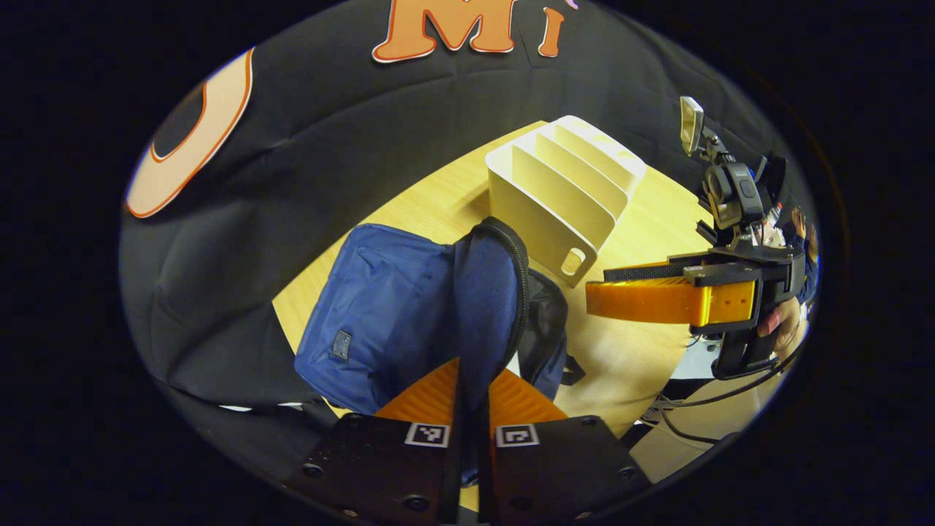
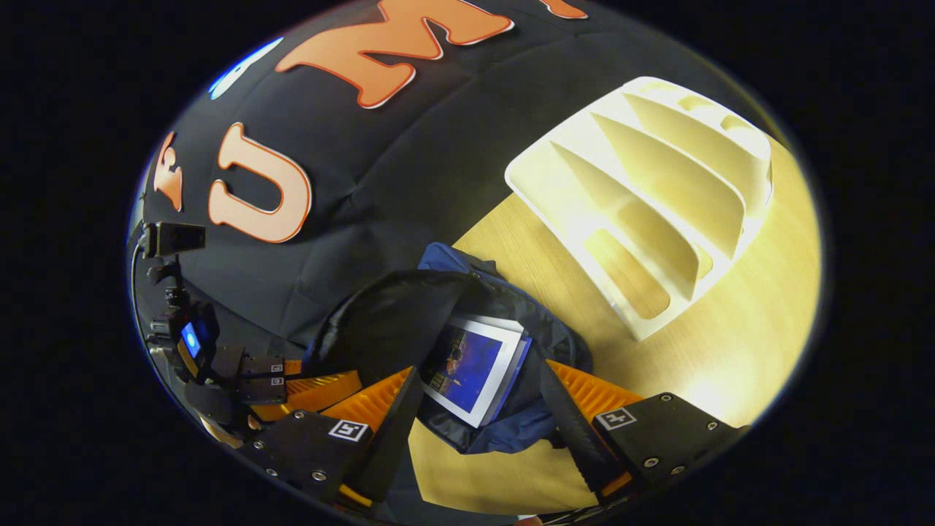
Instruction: Open the schoolbag, grab two books from the bookshelf and put them into the schoolbag.
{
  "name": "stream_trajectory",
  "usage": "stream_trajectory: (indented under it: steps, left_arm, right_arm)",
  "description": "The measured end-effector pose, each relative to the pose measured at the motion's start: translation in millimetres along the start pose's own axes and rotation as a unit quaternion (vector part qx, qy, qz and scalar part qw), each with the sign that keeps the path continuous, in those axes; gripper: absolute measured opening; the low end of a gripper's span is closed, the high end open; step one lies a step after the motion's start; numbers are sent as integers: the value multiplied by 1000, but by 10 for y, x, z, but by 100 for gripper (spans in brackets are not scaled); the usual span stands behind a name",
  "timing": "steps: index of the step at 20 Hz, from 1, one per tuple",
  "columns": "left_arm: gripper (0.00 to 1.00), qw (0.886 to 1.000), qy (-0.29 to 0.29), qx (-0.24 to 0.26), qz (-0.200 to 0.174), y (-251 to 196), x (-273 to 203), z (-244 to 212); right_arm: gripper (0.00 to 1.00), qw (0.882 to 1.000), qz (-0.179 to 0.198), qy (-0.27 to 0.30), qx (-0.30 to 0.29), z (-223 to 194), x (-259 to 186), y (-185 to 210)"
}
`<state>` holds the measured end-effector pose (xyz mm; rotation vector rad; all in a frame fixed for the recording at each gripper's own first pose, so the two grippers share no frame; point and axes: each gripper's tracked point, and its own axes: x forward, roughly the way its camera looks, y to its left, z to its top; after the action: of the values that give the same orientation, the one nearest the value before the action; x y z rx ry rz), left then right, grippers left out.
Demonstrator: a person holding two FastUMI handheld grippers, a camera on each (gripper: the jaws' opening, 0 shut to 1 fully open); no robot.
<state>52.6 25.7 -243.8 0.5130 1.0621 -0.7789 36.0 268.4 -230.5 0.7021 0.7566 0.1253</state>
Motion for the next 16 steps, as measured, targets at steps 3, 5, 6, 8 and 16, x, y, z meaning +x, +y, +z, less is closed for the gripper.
stream_trajectory:
  steps: [3,5,6,8,16]
  left_arm:
    - [45,1000,15,1,-4,-139,36,-65]
    - [82,1000,26,-7,9,-183,79,-129]
    - [100,999,28,-15,8,-232,86,-141]
    - [100,999,26,-31,15,-333,81,-153]
    - [99,989,-74,-115,57,-830,-179,294]
  right_arm:
    - [97,1000,2,7,-10,70,-110,-90]
    - [97,1000,-1,17,-18,85,-140,-182]
    - [97,999,-1,23,-24,86,-180,-229]
    - [97,999,0,34,-35,133,-258,-315]
    - [97,993,1,16,-119,795,-868,-704]
